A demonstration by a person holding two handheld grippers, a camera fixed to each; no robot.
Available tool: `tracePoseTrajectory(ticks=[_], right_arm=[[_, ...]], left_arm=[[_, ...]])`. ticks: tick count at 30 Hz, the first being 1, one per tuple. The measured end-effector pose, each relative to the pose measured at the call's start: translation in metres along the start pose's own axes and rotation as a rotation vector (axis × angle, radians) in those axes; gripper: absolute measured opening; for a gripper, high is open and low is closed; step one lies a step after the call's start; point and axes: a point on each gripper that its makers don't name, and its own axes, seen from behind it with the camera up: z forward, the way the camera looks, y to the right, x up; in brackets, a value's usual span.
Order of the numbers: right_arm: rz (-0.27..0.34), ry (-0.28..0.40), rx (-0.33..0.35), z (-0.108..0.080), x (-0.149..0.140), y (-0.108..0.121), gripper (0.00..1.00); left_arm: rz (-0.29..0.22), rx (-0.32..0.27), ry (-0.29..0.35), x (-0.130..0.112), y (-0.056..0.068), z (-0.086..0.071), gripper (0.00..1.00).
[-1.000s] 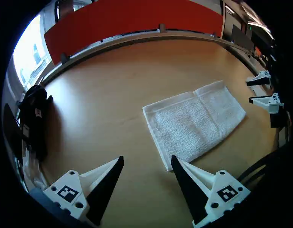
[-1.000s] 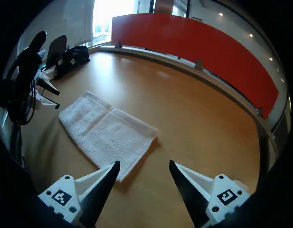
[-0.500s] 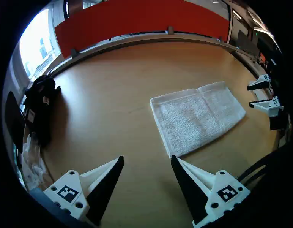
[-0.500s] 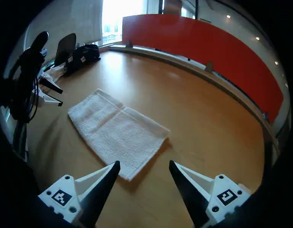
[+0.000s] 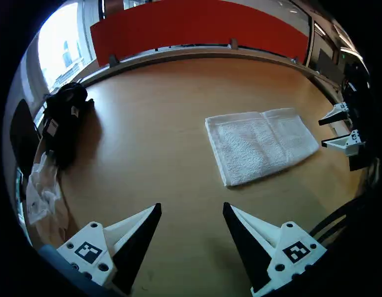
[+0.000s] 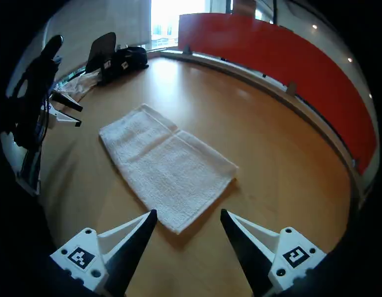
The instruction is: Fold towel
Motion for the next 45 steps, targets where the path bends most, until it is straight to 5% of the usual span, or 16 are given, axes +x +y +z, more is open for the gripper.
tracePoseTrajectory(ticks=[8, 38, 45], right_arm=[[-0.038, -0.033, 0.036, 0.002, -0.006, -0.002, 0.94], [-0.093, -0.137, 0.111, 0.000, -0.035, -0.012, 0.49], [-0.088, -0.144, 0.111, 0.004, -0.037, -0.011, 0.48]], left_arm=[[-0.038, 0.015, 0.020, -0.011, -0.003, -0.011, 0.92], [-0.127, 0.060, 0.162, -0.033, -0.021, -0.056, 0.92], [-0.135, 0.077, 0.183, -0.037, -0.026, -0.064, 0.92]])
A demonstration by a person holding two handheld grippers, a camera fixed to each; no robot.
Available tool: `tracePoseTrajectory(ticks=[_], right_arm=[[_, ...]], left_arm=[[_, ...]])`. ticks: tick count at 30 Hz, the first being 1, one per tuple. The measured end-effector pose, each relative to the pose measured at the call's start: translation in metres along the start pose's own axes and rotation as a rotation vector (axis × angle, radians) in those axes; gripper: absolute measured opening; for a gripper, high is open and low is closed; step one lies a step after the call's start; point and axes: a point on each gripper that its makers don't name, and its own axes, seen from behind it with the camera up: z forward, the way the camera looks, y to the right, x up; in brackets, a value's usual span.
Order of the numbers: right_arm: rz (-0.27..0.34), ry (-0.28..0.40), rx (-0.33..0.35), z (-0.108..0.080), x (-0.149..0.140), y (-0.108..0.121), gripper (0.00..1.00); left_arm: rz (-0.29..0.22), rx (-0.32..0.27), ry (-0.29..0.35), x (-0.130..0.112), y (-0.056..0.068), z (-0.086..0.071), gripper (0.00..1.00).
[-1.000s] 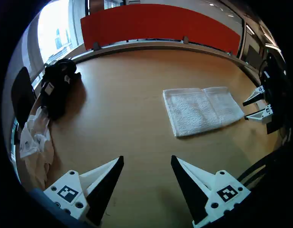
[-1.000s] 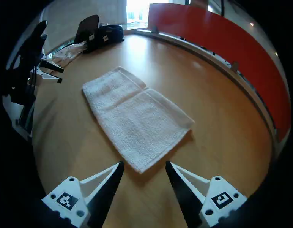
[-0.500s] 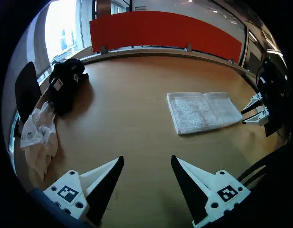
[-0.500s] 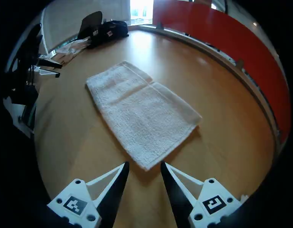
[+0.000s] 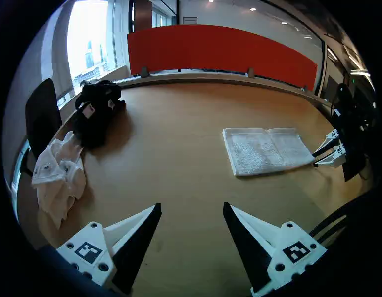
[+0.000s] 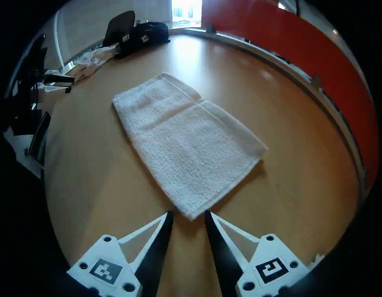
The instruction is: Fold towel
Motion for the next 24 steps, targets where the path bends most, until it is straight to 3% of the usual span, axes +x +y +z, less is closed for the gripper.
tracePoseTrajectory(ticks=[3, 13, 24], right_arm=[[0.001, -0.001, 0.001, 0.002, 0.000, 0.000, 0.33], [0.020, 0.013, -0.008, 0.004, 0.004, 0.005, 0.05], [0.024, 0.056, -0.026, -0.005, 0.020, 0.007, 0.04]], left_arm=[[-0.003, 0.006, -0.001, -0.002, -0.002, -0.003, 0.92], [-0.004, 0.018, -0.002, -0.004, -0.007, -0.008, 0.92], [-0.007, 0.008, -0.004, 0.000, -0.004, -0.006, 0.92]])
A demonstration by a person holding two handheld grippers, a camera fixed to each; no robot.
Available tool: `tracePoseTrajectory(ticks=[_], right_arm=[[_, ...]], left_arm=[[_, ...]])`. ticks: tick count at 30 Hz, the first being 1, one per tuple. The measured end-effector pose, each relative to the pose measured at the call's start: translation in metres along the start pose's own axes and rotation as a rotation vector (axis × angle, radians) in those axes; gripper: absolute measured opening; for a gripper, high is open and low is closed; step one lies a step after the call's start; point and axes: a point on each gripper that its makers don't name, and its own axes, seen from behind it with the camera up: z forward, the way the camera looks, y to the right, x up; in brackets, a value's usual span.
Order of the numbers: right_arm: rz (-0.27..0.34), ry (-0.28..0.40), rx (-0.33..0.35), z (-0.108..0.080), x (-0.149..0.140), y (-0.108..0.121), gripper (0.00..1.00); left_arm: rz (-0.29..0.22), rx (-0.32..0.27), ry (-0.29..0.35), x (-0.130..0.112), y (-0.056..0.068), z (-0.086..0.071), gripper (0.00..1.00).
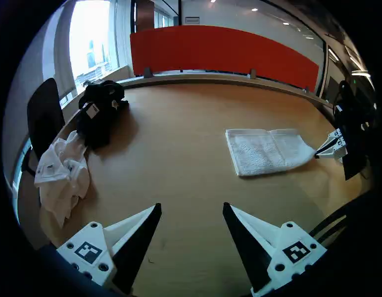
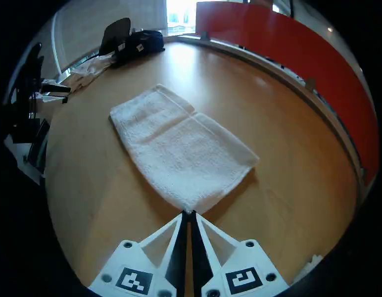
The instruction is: Fold towel
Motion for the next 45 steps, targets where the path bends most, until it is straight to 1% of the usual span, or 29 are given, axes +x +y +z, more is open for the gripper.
tracePoseTrajectory(ticks=[3, 10, 18, 21, 27, 36, 39, 45], right_arm=[[0.000, 0.022, -0.008, -0.006, 0.010, 0.002, 0.04], [-0.014, 0.062, -0.024, -0.023, 0.031, 0.006, 0.04], [-0.033, 0.084, -0.036, -0.039, 0.046, 0.011, 0.04], [-0.042, 0.086, -0.044, -0.042, 0.051, 0.014, 0.05], [-0.060, 0.109, -0.037, -0.041, 0.069, 0.012, 0.04], [-0.119, 0.143, -0.016, -0.038, 0.103, 0.004, 0.04], [-0.141, 0.156, -0.001, -0.035, 0.118, 0.000, 0.04], [-0.209, 0.165, 0.038, -0.027, 0.143, -0.015, 0.04]], left_arm=[[-0.005, -0.001, -0.002, 0.001, 0.000, 0.001, 0.92], [0.004, -0.003, 0.001, 0.002, -0.001, 0.000, 0.92], [0.015, -0.004, 0.009, 0.004, 0.000, -0.001, 0.92], [0.019, -0.006, 0.011, 0.004, 0.001, -0.001, 0.92], [0.011, -0.006, 0.012, 0.003, 0.000, -0.002, 0.92], [0.013, 0.003, 0.009, 0.000, -0.004, -0.006, 0.92], [0.007, 0.004, 0.013, 0.000, -0.004, -0.008, 0.92], [-0.005, 0.001, 0.022, 0.002, -0.003, -0.011, 0.92]])
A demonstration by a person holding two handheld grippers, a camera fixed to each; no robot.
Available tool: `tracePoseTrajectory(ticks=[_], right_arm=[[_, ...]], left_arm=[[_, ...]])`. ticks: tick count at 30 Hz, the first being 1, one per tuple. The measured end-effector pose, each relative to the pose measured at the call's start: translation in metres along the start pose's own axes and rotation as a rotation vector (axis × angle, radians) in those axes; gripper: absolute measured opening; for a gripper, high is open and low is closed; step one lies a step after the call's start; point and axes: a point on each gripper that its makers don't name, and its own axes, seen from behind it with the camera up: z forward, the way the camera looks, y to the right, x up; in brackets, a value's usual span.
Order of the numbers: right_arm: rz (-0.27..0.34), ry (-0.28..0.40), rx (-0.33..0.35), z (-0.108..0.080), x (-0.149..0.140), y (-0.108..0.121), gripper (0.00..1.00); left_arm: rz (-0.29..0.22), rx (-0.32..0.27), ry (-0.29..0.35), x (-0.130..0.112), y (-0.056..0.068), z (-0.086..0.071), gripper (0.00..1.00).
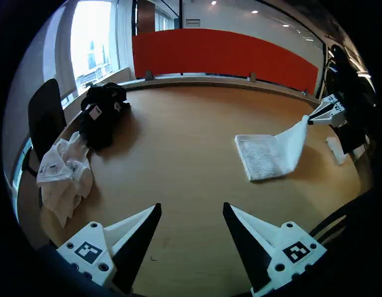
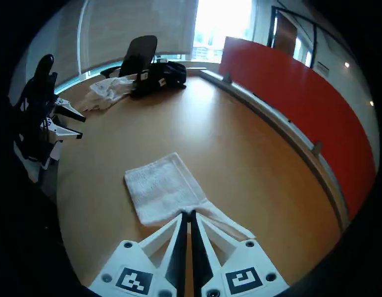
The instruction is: Fold towel
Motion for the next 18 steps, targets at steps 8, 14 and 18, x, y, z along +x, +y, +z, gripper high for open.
tracePoseTrajectory(ticks=[8, 14, 18], right_arm=[[-0.084, -0.016, 0.068, 0.028, 0.024, -0.018, 0.04], [-0.131, -0.028, 0.124, 0.049, 0.036, -0.035, 0.04], [-0.164, -0.042, 0.167, 0.064, 0.040, -0.050, 0.04]], left_arm=[[-0.026, 0.010, 0.003, -0.003, -0.002, -0.004, 0.92], [-0.046, 0.020, 0.001, -0.006, -0.005, -0.007, 0.92], [-0.055, 0.027, -0.002, -0.009, -0.007, -0.009, 0.92]])
